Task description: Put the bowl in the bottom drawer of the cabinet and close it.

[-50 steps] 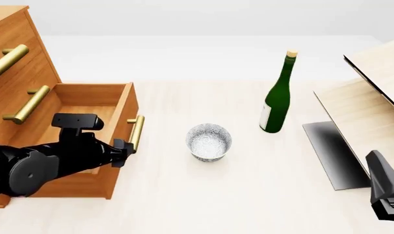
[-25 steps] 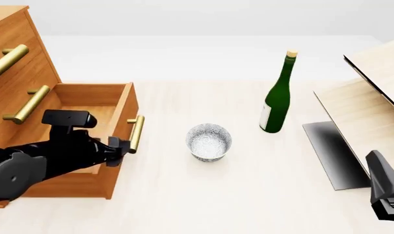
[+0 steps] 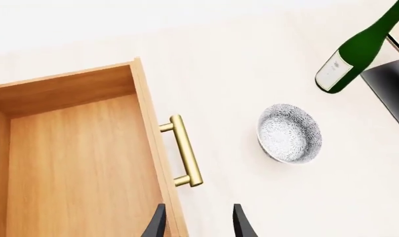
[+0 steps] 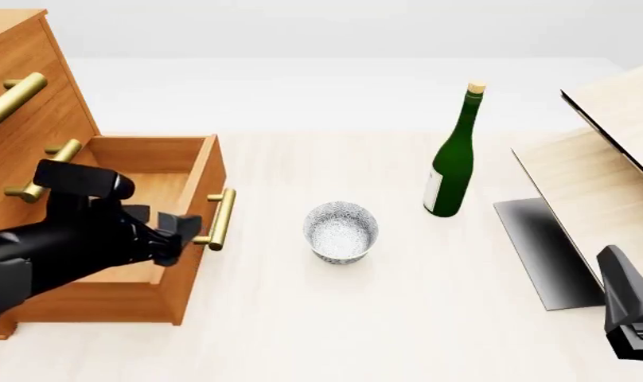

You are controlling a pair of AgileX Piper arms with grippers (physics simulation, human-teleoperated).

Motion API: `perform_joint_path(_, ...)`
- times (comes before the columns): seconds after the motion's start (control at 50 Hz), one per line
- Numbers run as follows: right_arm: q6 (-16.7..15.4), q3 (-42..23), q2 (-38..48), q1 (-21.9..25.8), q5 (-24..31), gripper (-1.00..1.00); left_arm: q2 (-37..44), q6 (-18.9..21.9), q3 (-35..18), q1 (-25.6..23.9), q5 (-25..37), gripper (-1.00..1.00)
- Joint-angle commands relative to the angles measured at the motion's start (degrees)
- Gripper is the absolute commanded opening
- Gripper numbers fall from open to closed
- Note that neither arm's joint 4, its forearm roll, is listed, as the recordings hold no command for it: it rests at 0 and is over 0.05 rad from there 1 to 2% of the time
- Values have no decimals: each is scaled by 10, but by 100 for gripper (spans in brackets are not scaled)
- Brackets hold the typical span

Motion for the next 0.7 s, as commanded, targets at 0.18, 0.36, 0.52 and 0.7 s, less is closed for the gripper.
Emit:
perform_joint_path(0.18,0,0,0,0,0,100,-64,-5,-18,-9,34,100)
perform_joint_path(0.36,0,0,0,0,0,100,-90,-16,-23,-26,41,100)
perform_joint_path(0.52,0,0,0,0,0,100,-114,-22,-31,-45,45,100)
perform_joint_path(0.7,0,0,0,0,0,100,-121,-46,-41,-61,32,100)
